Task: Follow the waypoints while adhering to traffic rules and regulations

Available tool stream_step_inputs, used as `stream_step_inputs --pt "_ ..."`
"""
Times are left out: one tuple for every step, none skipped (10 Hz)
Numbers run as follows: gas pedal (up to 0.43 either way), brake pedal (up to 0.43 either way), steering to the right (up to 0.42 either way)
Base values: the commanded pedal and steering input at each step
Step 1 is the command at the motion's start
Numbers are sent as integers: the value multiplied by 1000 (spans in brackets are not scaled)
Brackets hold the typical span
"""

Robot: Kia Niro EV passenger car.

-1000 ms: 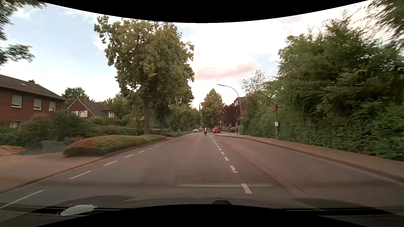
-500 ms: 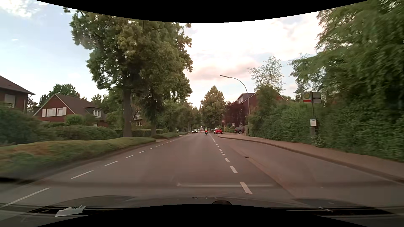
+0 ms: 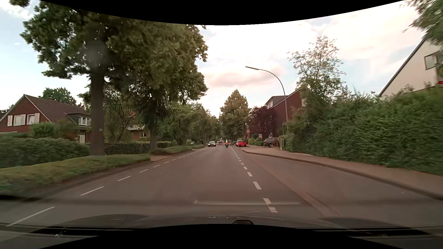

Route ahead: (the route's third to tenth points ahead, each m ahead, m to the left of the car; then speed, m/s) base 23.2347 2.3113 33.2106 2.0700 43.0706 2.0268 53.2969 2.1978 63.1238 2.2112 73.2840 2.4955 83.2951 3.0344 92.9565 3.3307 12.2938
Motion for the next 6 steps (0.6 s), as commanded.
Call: stream_step_inputs --pt "177 0 -5" --pt "177 0 -5" --pt "177 0 -5" --pt "169 0 -5" --pt "169 0 -5" --pt "169 0 -4"
